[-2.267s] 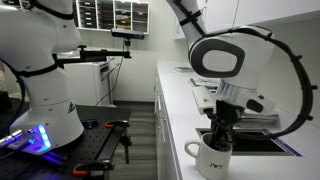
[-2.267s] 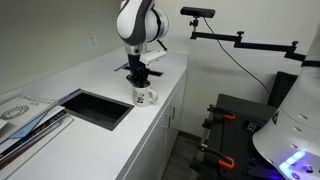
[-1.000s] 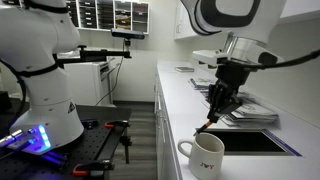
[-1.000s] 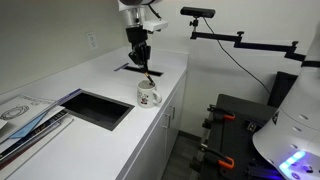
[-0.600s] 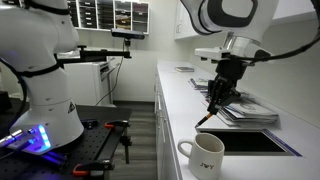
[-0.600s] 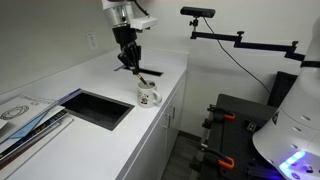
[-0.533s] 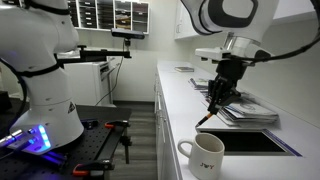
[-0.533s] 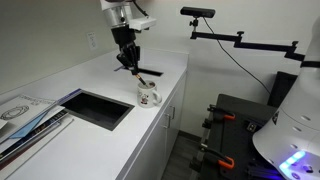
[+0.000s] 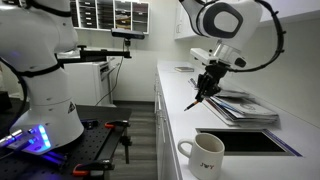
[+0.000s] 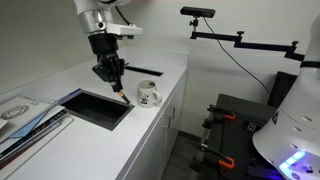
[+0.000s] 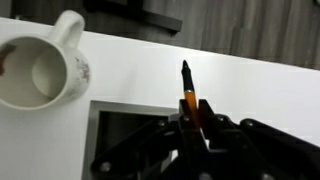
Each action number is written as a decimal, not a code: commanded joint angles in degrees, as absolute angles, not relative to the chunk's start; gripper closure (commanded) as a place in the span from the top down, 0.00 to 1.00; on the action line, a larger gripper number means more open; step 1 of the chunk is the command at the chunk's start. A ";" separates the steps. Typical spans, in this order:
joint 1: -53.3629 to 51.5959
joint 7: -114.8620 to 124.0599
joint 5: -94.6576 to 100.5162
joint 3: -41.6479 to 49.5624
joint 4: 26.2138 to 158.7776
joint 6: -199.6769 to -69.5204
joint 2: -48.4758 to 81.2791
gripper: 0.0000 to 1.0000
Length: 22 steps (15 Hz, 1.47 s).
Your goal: Pick the pen from the cup and put it on the table
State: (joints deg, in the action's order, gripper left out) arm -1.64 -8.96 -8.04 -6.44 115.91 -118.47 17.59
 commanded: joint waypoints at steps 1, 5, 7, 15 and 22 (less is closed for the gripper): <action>-2.26 -11.23 -13.77 -8.57 109.10 -113.41 24.04 0.03; -3.55 -9.21 -17.73 -10.21 101.22 -112.57 32.91 0.03; -4.54 -8.12 -18.15 -10.16 97.83 -115.01 36.94 0.03; -9.95 -1.27 -13.38 -8.02 89.99 -124.70 45.50 0.50; -7.95 -0.25 -11.94 -7.81 99.79 -135.63 36.80 0.99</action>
